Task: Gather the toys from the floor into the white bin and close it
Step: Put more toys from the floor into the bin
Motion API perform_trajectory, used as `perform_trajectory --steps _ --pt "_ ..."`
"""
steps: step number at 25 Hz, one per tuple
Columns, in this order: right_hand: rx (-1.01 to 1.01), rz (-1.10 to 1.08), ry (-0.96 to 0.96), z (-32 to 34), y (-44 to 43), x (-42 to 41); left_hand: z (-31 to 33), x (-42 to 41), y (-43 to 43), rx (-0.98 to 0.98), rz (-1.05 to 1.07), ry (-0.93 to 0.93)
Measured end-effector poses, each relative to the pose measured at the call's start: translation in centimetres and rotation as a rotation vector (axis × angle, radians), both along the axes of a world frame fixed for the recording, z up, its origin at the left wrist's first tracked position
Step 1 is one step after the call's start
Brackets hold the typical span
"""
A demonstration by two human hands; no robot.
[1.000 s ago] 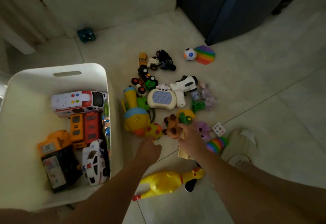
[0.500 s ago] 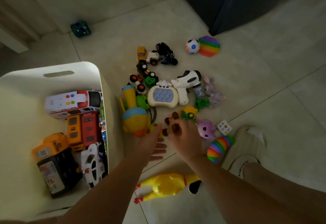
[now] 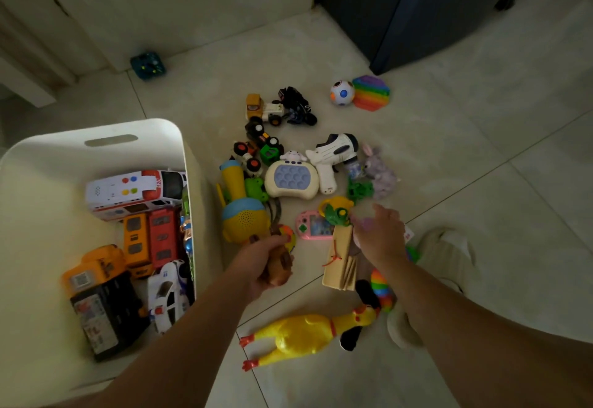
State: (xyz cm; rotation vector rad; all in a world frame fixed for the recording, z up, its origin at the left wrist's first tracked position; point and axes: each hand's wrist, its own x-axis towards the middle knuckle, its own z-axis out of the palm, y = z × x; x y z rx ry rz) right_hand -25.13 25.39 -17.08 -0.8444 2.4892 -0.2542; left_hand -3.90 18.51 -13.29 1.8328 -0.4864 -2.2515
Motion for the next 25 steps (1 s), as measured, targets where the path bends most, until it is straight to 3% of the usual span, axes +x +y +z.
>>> perform_trajectory --steps 3,6,10,13,17,25 --pt "0.159 0.094 -0.117 -1.8 0.2 -0.7 -0.7 0.0 0.5 0.013 -0.035 -0.034" --pt "0.148 0.064 -0.172 -2.6 -0.2 -0.6 -1.5 -0.6 0.5 0.025 -0.078 -0.047" --pt "0.159 -0.003 0.065 -1.6 -1.0 -0.2 -2.4 -1.1 0.1 0.024 -0.08 -0.085" --pt "0.125 0.229 0.151 -0.7 -2.6 1.1 -2.9 -1.4 0.0 0.034 -0.075 -0.105" --pt "0.3 0.456 0.143 -2.3 -3.5 2.6 -2.9 -1.4 0.0 0.018 -0.083 -0.109" --pt "0.012 0.18 -0.013 -1.1 -3.3 2.0 -0.4 -0.8 -0.6 -0.046 -0.106 -0.091"
